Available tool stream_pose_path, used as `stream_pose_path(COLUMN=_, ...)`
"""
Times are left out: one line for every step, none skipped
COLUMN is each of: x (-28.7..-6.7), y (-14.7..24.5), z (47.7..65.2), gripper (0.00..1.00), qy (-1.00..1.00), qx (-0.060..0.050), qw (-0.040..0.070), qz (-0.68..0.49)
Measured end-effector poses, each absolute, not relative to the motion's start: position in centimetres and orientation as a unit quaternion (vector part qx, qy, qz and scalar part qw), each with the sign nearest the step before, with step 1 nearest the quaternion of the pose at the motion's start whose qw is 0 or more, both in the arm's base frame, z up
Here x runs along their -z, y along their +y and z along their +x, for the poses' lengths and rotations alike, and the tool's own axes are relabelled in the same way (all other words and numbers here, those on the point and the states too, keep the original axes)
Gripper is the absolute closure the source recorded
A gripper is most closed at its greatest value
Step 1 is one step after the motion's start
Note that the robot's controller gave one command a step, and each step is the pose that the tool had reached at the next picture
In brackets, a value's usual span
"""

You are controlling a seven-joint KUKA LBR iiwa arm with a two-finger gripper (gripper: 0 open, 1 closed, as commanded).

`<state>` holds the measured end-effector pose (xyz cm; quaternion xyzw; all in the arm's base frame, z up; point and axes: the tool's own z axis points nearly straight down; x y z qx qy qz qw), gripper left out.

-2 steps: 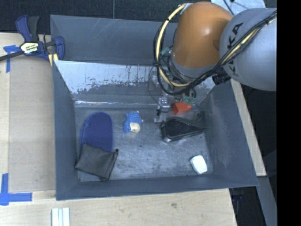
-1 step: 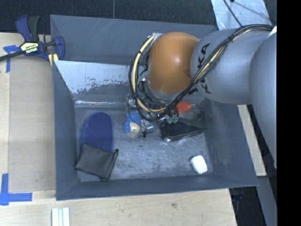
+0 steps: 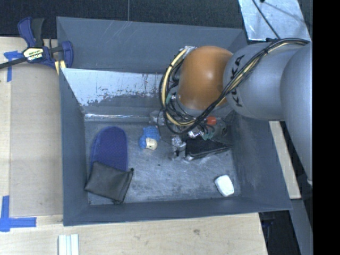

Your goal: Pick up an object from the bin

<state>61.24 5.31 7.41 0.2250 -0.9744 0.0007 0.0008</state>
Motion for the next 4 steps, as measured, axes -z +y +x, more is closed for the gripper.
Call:
stream_pose_path(x=-7.0, y=10.8, z=61.6, gripper=0.0, qy=-0.94, qx=0.001, qw=-0.003, qz=0.34)
stream_pose_path(x=-8.2, y=4.9, z=63.0, gripper=0.0, qy=-0.915, qx=0.0, qw=-0.004, qz=0.403)
stream_pose_path(x=-7.0, y=8.3, z=62.6, gripper=0.0, qy=-0.892, qx=0.001, qw=0.0, qz=0.452)
stream_pose_path(x=-7.1, y=8.3, z=62.6, gripper=1.0, qy=-0.893, qx=0.0, qw=-0.001, qz=0.451)
